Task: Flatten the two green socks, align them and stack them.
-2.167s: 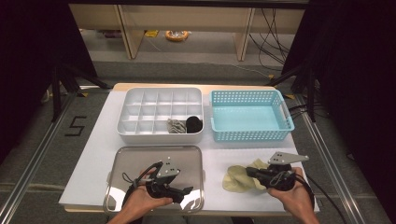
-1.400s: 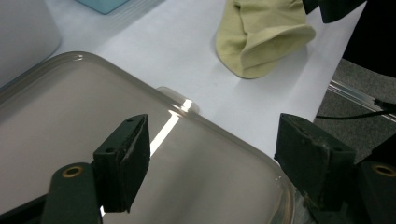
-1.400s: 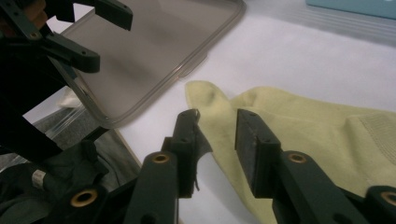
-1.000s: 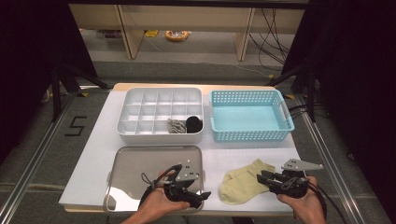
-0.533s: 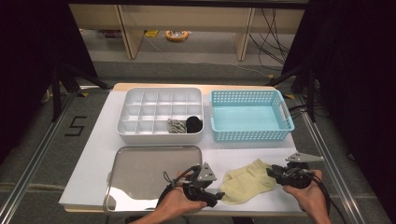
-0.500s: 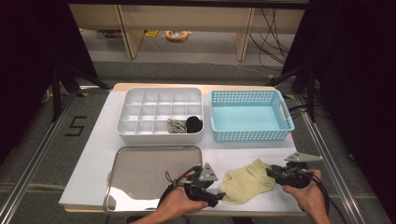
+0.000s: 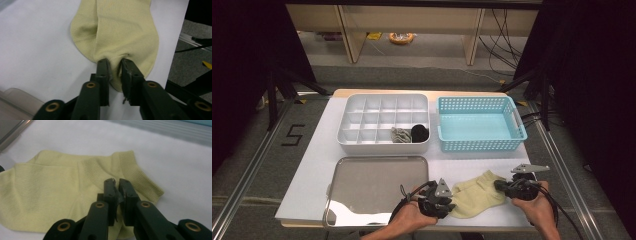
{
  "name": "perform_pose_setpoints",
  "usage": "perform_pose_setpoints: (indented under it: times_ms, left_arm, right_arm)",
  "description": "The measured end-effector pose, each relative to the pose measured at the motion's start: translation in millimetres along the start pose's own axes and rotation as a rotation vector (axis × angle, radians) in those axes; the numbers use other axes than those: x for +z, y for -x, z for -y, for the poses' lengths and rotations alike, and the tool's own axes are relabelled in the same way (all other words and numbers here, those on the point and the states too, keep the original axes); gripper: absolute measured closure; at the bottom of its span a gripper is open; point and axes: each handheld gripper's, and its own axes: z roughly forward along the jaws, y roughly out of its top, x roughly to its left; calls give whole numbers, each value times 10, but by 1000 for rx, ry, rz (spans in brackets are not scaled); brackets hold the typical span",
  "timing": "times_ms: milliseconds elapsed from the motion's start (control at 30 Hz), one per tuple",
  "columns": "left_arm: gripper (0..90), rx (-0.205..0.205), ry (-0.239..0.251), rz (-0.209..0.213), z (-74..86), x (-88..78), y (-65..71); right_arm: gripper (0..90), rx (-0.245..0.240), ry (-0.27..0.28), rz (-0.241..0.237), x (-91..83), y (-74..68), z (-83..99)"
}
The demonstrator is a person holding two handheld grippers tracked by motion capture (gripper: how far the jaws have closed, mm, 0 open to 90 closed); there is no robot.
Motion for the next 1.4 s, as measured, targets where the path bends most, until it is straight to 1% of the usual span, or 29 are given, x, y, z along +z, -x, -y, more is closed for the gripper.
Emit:
perform_pose_setpoints:
  times_ms: [67, 100, 133, 167, 200, 233, 267, 300, 333, 467, 500, 567, 600, 667, 700, 733, 833, 900, 933, 1000, 1033, 1067, 1100, 1167, 1200, 1233, 1267, 1333, 1400]
  left_arm:
    - [833, 18, -4, 1, -5, -27, -8]
    - [845, 13, 5, 6, -12, -45, -2]
    - [855, -25, 43, 3, -16, -41, 32]
    - [858, 29, 11, 7, -29, -77, 10]
    - [862, -2, 42, 7, -35, -73, 42]
    - [866, 4, 42, 12, -45, -88, 45]
    - [867, 49, 17, 9, -60, -122, 24]
    - [868, -4, 35, 14, -68, -135, 62]
    - [868, -1, 52, 16, -96, -151, 53]
    - [868, 32, 96, -19, -212, -176, 32]
    - [868, 48, 96, -35, -244, -168, 25]
    - [867, 41, 93, -32, -282, -127, -3]
    - [866, 43, 88, -33, -288, -104, -20]
    - [865, 32, 75, -50, -286, -39, -54]
    - [864, 33, 62, -55, -277, -1, -80]
    - [863, 24, 57, -54, -265, 31, -98]
    - [853, 13, 41, -70, -232, 107, -154]
    - [830, 8, 33, -68, -214, 134, -179]
    - [816, -4, 40, -67, -209, 142, -178]
    - [729, -8, 46, -65, -210, 126, -176]
    - [707, -4, 48, -80, -219, 96, -173]
    - [658, 3, 59, -83, -223, 86, -170]
    - [642, 22, 62, -98, -236, 55, -164]
    - [634, 25, 93, -91, -264, 13, -117]
    - [634, 26, 98, -90, -279, -9, -90]
    - [642, 28, 106, -83, -292, -17, -67]
    - [667, 29, 117, -62, -308, -20, -25]
    - [729, 39, 110, -19, -323, 16, 50]
    - [769, 65, 91, -5, -324, 80, 113]
  right_arm:
    - [861, 32, 21, -18, -38, -46, -13]
    - [862, -19, 30, -13, -50, -11, -21]
    - [863, -19, 50, -18, -95, -23, -39]
    - [863, -8, 58, -12, -131, -45, -50]
    - [864, -17, 65, -12, -164, -42, -61]
    - [864, -28, 71, -27, -219, -51, -82]
    - [865, -35, 85, -27, -260, -59, -97]
    - [864, -11, 100, -23, -289, -91, -103]
    - [865, -20, 118, -17, -329, -94, -119]
    - [865, -19, 169, 0, -472, -56, -204]
    - [864, -42, 174, 23, -485, -16, -226]
    - [864, -29, 170, 23, -460, 39, -256]
    - [864, 12, 148, 20, -433, 34, -258]
    - [864, -14, 142, 37, -363, 110, -250]
    - [864, 29, 123, 23, -331, 101, -236]
    - [863, 8, 111, 22, -279, 163, -217]
    - [861, 23, 85, 29, -178, 244, -143]
    - [851, 57, 67, 26, -115, 243, -98]
    - [844, 33, 66, 28, -87, 286, -88]
    - [810, 62, 39, 21, -70, 303, -75]
    - [779, 49, 40, 37, -74, 323, -74]
    - [757, 94, 57, 43, -82, 301, -72]
    - [735, 62, 59, 50, -99, 328, -80]
    - [702, 57, 67, 55, -144, 322, -96]
    - [701, 89, 87, 68, -174, 267, -109]
    - [702, 44, 85, 66, -209, 278, -134]
    - [706, 38, 93, 68, -224, 256, -148]
    - [750, -1, 104, 40, -237, 170, -187]
    - [782, -24, 81, 0, -206, 76, -201]
